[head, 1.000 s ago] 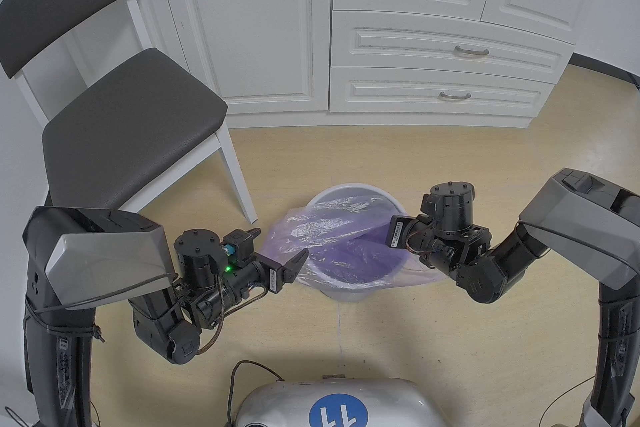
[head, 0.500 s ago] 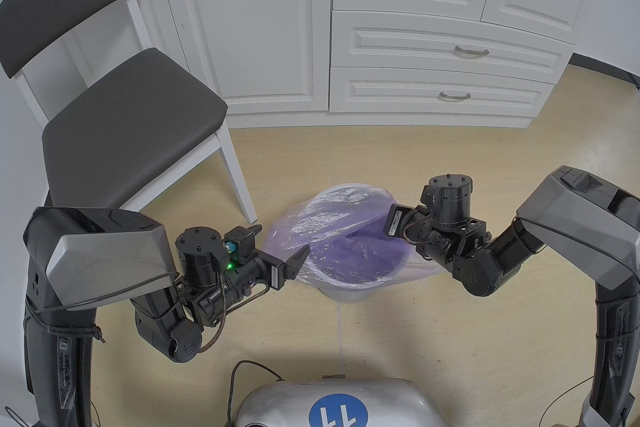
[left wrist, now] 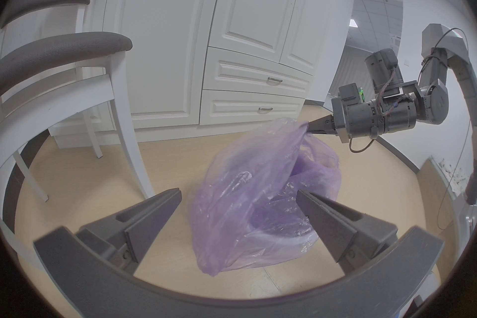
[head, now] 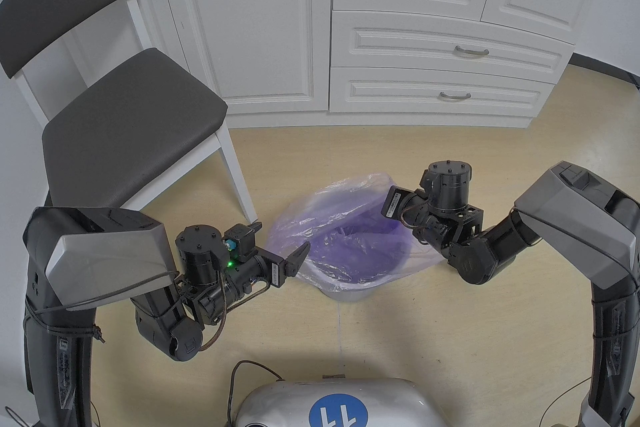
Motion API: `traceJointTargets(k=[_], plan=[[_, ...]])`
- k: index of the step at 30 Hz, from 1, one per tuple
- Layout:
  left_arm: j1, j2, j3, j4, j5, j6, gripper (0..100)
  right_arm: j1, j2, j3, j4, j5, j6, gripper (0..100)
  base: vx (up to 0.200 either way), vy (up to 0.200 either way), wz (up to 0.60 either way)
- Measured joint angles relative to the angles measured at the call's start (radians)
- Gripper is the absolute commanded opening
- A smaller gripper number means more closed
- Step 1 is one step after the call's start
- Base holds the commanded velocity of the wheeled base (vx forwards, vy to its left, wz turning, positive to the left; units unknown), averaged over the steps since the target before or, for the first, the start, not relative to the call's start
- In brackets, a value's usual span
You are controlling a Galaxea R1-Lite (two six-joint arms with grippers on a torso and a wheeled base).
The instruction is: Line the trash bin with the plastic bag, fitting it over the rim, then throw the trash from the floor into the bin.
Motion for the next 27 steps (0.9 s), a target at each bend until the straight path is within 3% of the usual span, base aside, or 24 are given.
traceJointTargets(k=[9,21,27], plan=[[0.004,-0.001,-0.013,0.0,0.001,-0.001,100,-0.001,0.068,-0.124,-0.013,-0.011,0.0,0,0.0,0.0,0.0],[0.006,-0.007,-0.03,0.0,0.029,-0.003,100,-0.019,0.177,-0.31,-0.095,-0.101,0.004,0,0.0,0.0,0.0],[0.005,0.0,-0.047,0.0,0.046,-0.004,100,-0.007,0.248,-0.441,-0.092,-0.116,0.023,0,0.0,0.0,0.0]])
